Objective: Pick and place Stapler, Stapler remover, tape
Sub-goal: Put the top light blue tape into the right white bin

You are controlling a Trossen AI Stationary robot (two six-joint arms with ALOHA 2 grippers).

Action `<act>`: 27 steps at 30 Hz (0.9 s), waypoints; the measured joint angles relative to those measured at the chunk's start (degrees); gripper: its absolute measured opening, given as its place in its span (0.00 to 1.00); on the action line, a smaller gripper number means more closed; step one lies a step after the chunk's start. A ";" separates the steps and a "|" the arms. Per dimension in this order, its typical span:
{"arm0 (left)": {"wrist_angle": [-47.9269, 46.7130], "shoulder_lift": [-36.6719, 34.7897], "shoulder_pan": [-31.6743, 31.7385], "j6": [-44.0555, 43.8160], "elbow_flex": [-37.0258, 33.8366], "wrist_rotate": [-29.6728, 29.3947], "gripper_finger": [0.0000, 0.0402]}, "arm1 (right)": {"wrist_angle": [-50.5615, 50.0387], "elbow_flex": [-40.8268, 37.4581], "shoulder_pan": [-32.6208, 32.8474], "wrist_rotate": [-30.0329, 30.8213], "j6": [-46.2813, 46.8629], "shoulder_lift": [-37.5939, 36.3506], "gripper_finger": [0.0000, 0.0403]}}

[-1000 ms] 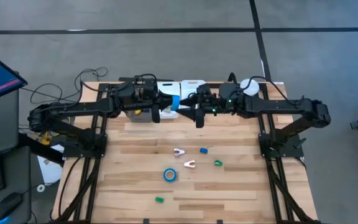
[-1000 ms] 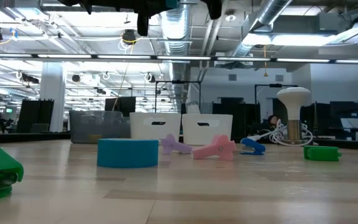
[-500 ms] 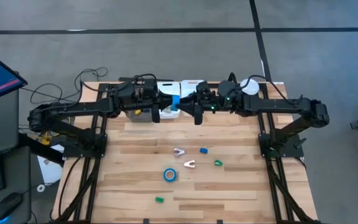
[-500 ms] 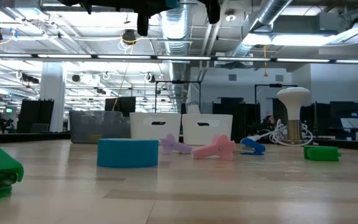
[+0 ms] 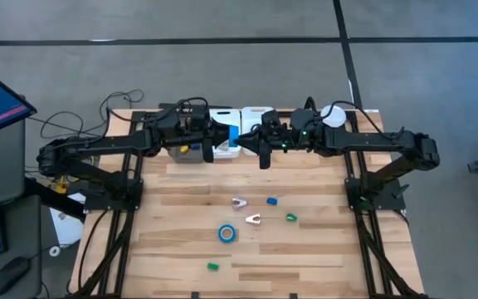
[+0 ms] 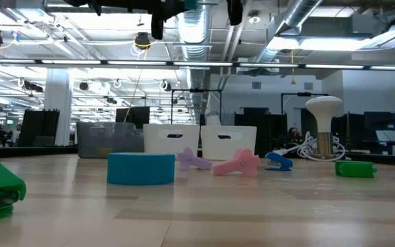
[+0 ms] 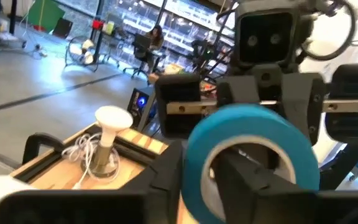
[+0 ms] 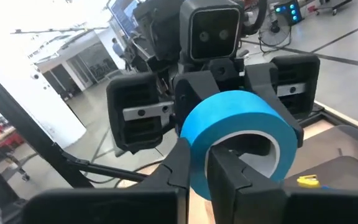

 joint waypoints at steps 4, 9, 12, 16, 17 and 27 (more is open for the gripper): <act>-0.40 -0.32 0.81 -0.44 -0.02 -0.01 0.31 | -0.91 0.01 -0.09 1.55 -0.50 -0.02 0.05; -3.17 -0.97 1.88 -0.98 -0.02 0.41 0.39 | -1.92 0.01 -0.17 1.89 -1.33 -0.24 0.05; -8.71 -1.66 1.93 -0.53 -0.24 0.36 0.41 | -5.81 -0.07 -0.75 1.85 -1.33 -1.24 0.05; -12.39 -2.83 1.92 0.67 -0.19 0.36 0.42 | -11.22 -0.04 -1.55 1.85 -1.42 -2.58 0.05; -12.64 -2.95 1.91 0.82 -0.11 0.36 0.42 | -12.44 -0.08 -1.81 1.85 -2.01 -3.05 0.05; -20.38 -11.10 3.43 4.16 -0.16 0.17 0.37 | -25.59 -0.07 -9.55 -0.18 -5.06 -6.40 0.05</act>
